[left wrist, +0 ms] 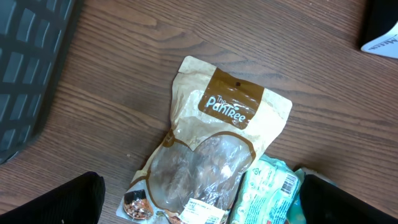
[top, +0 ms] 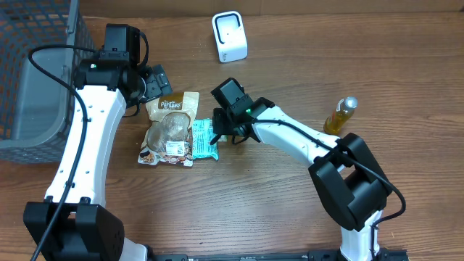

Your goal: Scan the item barcode

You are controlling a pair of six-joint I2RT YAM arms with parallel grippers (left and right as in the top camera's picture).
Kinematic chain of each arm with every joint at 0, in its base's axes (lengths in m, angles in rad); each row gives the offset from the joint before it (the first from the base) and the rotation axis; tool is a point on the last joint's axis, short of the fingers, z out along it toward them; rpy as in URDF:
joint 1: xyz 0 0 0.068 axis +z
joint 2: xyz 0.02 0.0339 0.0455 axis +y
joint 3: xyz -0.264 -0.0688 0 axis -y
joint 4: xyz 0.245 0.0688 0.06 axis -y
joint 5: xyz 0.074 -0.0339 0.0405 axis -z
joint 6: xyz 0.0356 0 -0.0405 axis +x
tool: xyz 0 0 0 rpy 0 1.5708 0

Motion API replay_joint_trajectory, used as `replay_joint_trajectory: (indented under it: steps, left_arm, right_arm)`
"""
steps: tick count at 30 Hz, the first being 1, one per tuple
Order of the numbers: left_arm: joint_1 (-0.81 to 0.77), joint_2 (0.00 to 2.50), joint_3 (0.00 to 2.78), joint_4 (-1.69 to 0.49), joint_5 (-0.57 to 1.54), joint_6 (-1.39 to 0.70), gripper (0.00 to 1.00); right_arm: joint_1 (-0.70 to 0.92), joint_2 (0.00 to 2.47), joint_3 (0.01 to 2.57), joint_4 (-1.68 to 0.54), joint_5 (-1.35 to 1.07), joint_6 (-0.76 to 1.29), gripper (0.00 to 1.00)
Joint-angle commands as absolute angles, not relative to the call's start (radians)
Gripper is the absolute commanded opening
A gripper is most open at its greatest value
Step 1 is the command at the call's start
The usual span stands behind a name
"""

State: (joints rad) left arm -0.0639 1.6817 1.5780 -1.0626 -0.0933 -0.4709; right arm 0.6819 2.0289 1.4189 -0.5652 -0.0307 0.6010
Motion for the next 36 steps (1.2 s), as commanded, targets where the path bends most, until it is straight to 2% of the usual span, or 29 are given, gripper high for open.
replay_joint_trajectory:
  steps: [1, 8, 27, 30, 36]
  left_arm:
    - [-0.066, 1.676, 1.59, -1.063, -0.1, -0.468, 1.0]
    - [-0.066, 1.676, 1.59, -1.063, -0.1, -0.467, 0.99]
    - [-0.066, 1.676, 1.59, -1.063, -0.1, -0.467, 1.0]
    - [-0.066, 1.676, 1.59, -1.063, -0.1, -0.467, 1.0]
    - [-0.066, 1.676, 1.59, -1.063, -0.1, -0.467, 1.0]
  right_arm:
    - [0.679, 1.933, 1.422, -0.612, 0.077, 0.595, 0.17]
    - [0.679, 1.907, 1.422, -0.72, 0.19, 0.595, 0.14]
    - [0.679, 1.909, 1.421, -0.886, 0.246, 0.596, 0.2]
    - [0.679, 1.909, 1.421, -0.885, 0.246, 0.596, 0.23]
    - [0.679, 1.909, 1.421, -0.885, 0.246, 0.596, 0.37]
